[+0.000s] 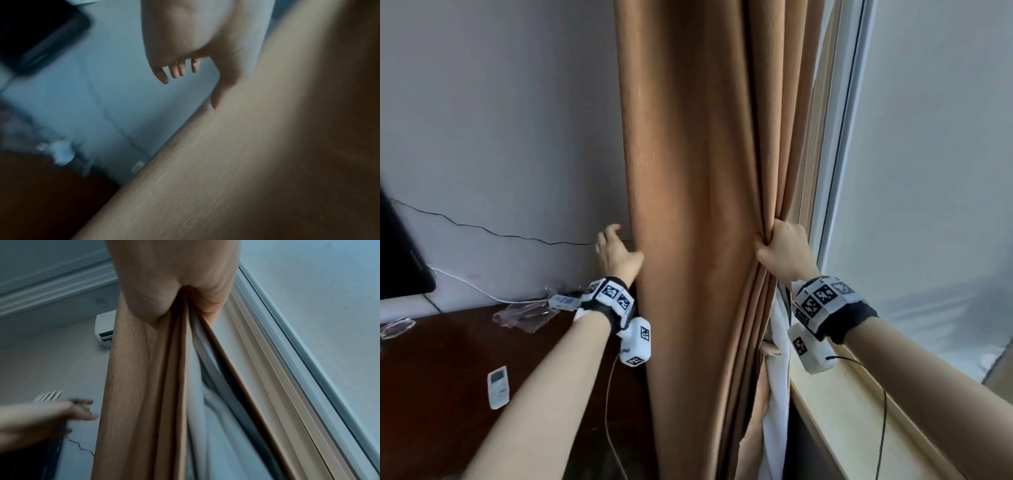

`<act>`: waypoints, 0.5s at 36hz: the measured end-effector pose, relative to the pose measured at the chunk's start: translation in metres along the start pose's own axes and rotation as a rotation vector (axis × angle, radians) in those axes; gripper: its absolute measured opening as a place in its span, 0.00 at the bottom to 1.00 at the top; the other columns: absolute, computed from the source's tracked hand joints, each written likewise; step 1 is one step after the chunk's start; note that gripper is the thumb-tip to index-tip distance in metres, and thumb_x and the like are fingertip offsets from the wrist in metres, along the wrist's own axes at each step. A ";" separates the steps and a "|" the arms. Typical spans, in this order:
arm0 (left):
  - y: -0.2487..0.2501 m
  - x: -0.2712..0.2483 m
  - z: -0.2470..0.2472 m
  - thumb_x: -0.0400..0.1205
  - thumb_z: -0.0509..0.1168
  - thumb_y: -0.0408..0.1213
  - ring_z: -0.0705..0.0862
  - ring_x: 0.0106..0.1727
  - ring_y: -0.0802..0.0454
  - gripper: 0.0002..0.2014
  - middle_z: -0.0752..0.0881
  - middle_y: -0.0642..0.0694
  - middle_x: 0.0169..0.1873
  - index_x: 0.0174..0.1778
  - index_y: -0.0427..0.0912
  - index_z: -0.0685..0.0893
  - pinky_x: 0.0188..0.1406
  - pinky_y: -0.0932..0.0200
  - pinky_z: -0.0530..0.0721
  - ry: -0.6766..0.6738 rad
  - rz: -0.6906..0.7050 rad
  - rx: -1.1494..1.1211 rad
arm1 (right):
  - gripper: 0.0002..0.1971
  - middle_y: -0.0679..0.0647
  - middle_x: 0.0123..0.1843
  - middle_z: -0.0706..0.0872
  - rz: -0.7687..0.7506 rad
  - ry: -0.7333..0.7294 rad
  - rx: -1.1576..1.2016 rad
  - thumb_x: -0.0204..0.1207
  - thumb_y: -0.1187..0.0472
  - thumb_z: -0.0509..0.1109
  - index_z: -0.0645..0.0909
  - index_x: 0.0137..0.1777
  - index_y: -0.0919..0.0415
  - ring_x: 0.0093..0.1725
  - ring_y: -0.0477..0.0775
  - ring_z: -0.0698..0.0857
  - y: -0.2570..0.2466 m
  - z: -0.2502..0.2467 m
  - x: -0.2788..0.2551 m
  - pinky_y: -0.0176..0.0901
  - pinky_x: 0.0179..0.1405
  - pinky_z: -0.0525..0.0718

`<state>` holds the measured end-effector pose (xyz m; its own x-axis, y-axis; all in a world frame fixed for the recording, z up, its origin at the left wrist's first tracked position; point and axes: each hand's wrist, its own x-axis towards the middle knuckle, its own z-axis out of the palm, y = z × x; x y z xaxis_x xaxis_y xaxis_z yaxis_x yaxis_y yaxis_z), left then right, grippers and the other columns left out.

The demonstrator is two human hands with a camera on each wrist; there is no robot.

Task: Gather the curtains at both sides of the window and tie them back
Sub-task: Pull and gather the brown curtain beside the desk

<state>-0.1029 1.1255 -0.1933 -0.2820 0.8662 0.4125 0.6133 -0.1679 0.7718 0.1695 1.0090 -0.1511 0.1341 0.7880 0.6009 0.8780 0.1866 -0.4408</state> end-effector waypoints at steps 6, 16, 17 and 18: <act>-0.032 -0.002 0.014 0.72 0.77 0.44 0.73 0.74 0.42 0.41 0.72 0.42 0.75 0.79 0.43 0.64 0.73 0.49 0.71 -0.266 -0.251 -0.202 | 0.13 0.49 0.25 0.72 -0.015 0.030 -0.026 0.71 0.66 0.64 0.65 0.29 0.56 0.25 0.51 0.70 0.001 0.006 0.002 0.38 0.29 0.66; -0.015 -0.057 0.042 0.83 0.63 0.47 0.86 0.50 0.33 0.16 0.87 0.32 0.46 0.46 0.34 0.81 0.45 0.49 0.81 -0.214 -0.020 0.114 | 0.06 0.52 0.33 0.74 -0.074 0.044 -0.031 0.75 0.67 0.62 0.69 0.49 0.64 0.30 0.62 0.76 0.006 0.008 0.002 0.45 0.33 0.70; -0.009 -0.065 0.043 0.83 0.62 0.48 0.86 0.49 0.33 0.17 0.87 0.33 0.45 0.44 0.35 0.82 0.43 0.48 0.82 -0.223 0.044 0.187 | 0.09 0.51 0.32 0.72 -0.072 0.054 -0.022 0.76 0.68 0.62 0.67 0.54 0.65 0.27 0.60 0.73 0.007 0.008 0.002 0.45 0.31 0.68; -0.003 -0.074 0.044 0.83 0.62 0.48 0.86 0.48 0.33 0.17 0.87 0.33 0.44 0.43 0.35 0.82 0.43 0.48 0.82 -0.233 0.124 0.252 | 0.11 0.50 0.30 0.70 -0.063 0.061 -0.013 0.76 0.69 0.61 0.64 0.56 0.65 0.24 0.56 0.71 0.007 0.008 0.001 0.45 0.29 0.66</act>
<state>-0.0516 1.0828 -0.2471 -0.0369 0.9354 0.3518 0.8030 -0.1818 0.5676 0.1723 1.0163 -0.1590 0.1059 0.7380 0.6664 0.8915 0.2264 -0.3924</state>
